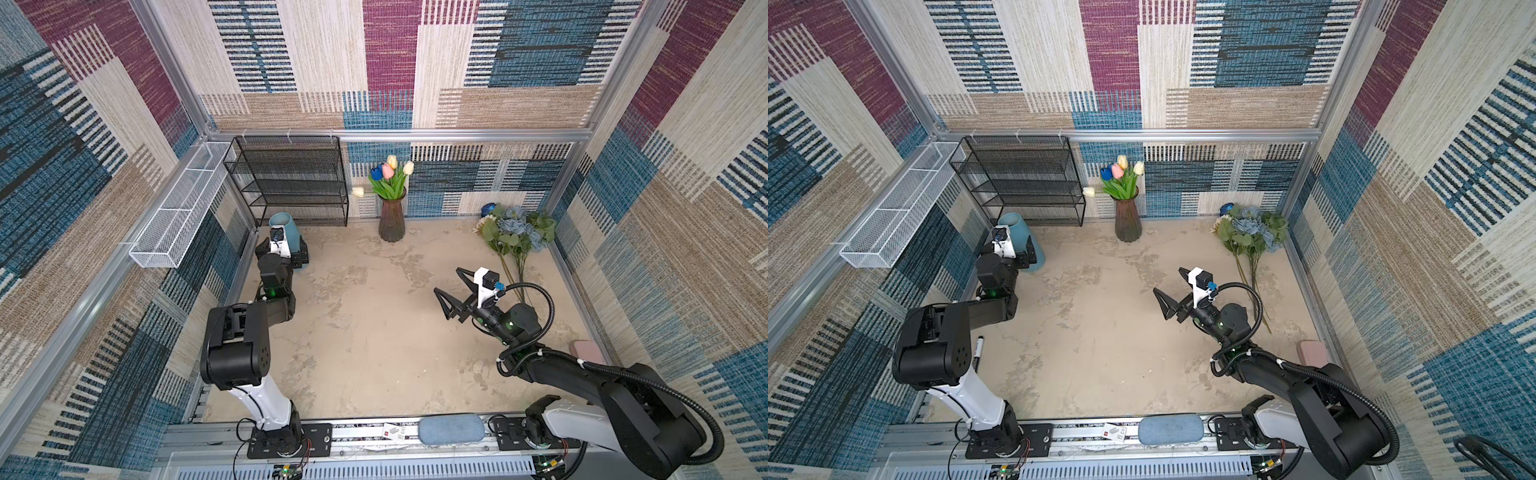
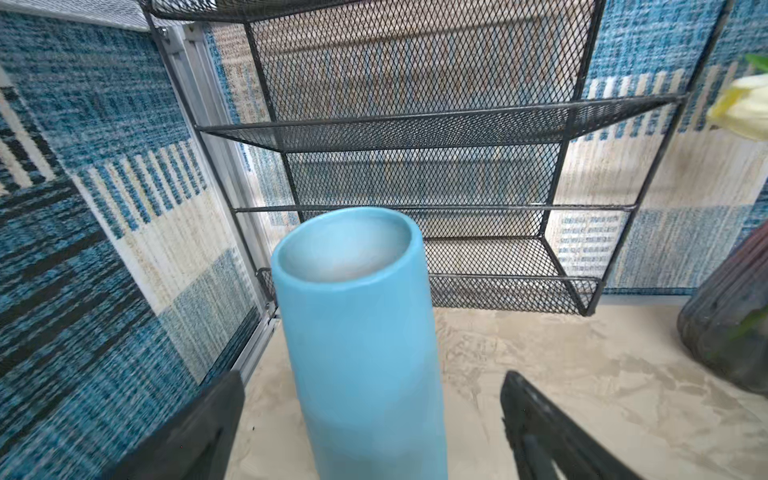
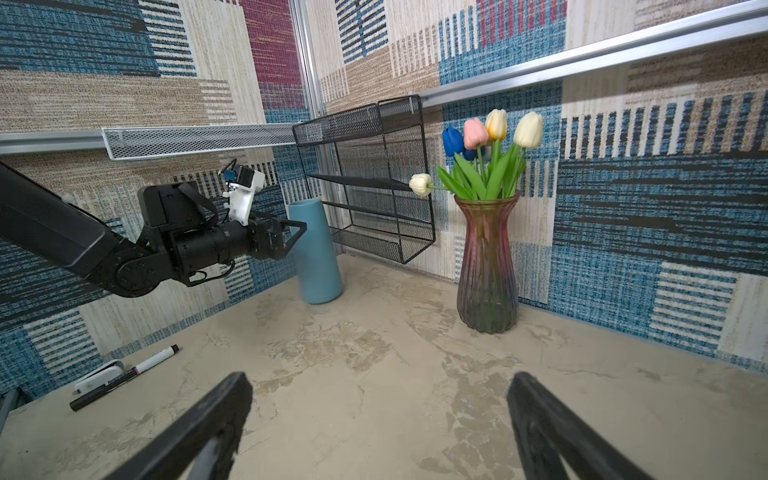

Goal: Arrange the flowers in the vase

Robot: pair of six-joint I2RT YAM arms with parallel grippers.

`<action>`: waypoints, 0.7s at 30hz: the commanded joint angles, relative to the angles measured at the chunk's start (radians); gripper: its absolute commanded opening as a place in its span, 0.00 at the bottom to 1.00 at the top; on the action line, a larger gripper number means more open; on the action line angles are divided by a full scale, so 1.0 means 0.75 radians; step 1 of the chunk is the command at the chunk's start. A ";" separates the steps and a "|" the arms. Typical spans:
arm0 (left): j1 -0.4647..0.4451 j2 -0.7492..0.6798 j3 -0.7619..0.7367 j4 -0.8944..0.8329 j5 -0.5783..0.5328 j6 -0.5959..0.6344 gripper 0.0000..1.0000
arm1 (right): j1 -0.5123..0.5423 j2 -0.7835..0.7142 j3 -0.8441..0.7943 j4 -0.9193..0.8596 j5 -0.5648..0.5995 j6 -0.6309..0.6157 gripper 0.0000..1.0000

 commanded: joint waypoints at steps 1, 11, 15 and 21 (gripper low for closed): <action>0.013 0.066 0.074 0.149 0.050 0.006 0.99 | 0.002 -0.021 -0.003 0.050 0.036 -0.025 1.00; 0.043 0.280 0.320 0.125 0.071 -0.005 0.99 | 0.002 -0.003 0.015 0.043 0.014 -0.019 0.99; 0.046 0.351 0.380 0.152 0.091 -0.002 0.99 | 0.001 -0.015 0.023 0.026 0.020 -0.028 1.00; 0.049 0.399 0.435 0.108 0.133 0.001 0.98 | 0.002 -0.033 0.030 0.011 0.031 -0.033 1.00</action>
